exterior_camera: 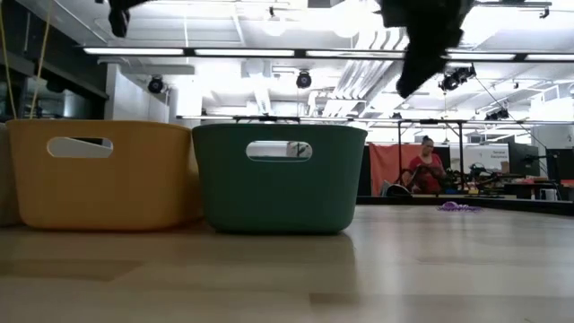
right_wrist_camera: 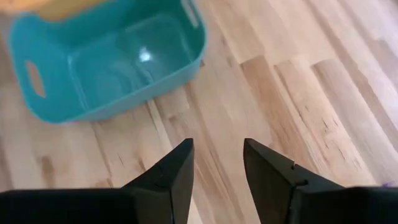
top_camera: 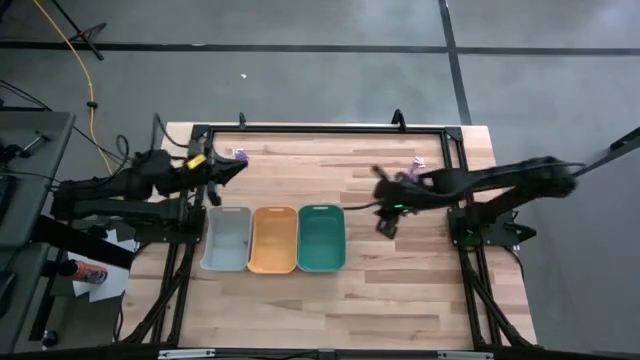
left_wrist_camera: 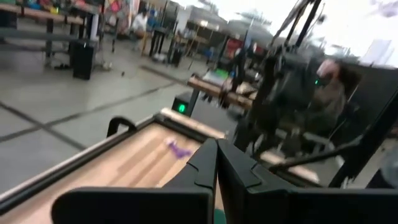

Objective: Sort Halloween decoration
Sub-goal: Put the purple witch hat toy into the white bin

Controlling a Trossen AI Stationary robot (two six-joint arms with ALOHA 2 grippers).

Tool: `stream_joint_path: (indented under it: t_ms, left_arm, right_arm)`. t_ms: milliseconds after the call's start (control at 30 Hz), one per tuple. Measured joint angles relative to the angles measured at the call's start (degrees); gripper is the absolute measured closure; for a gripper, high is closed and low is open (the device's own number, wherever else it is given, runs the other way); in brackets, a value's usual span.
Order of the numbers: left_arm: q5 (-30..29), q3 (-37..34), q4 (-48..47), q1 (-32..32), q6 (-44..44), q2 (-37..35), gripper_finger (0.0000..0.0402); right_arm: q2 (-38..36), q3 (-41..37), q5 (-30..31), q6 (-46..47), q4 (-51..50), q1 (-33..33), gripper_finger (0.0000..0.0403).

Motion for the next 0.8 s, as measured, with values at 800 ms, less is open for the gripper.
stream_joint_path:
  t_ms: [800]
  left_arm:
    - [4.03,19.32,-56.8,34.72,3.36,40.16,0.0281]
  right_arm:
    - [-17.42,-17.19,0.47,5.85,22.63,-7.84,0.027]
